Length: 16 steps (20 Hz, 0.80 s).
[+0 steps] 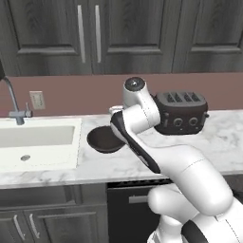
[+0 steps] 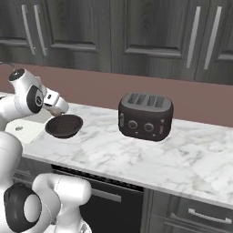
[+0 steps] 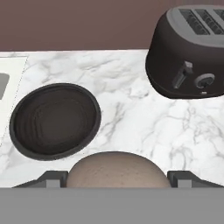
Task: Pick the egg and butter from the fridge and place them by the bowl for mixing.
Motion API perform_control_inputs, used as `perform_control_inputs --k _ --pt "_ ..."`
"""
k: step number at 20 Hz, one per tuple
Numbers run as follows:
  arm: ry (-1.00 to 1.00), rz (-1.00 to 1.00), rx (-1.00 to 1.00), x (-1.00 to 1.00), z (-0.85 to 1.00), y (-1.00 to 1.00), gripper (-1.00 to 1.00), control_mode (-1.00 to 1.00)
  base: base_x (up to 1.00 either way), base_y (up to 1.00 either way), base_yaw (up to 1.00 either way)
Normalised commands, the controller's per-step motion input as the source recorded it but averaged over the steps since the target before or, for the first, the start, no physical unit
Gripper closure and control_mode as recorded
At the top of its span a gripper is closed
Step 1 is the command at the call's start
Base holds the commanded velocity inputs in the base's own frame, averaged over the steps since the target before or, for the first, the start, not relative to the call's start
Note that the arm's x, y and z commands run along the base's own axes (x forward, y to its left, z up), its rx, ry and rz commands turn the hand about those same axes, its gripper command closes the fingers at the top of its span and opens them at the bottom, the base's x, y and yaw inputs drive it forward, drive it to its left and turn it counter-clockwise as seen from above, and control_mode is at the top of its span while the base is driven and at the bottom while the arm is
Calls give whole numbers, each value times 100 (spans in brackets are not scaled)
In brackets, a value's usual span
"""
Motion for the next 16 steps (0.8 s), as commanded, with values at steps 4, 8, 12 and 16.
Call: perform_control_inputs --k 4,8,12,16 --pt "0 0 0 0 0 0 100 100 53 42 0" --pt "0 0 0 0 0 0 100 100 53 31 0" --pt "0 0 0 0 0 0 100 100 16 6 1" --pt "0 0 0 0 0 0 100 100 0 0 0"
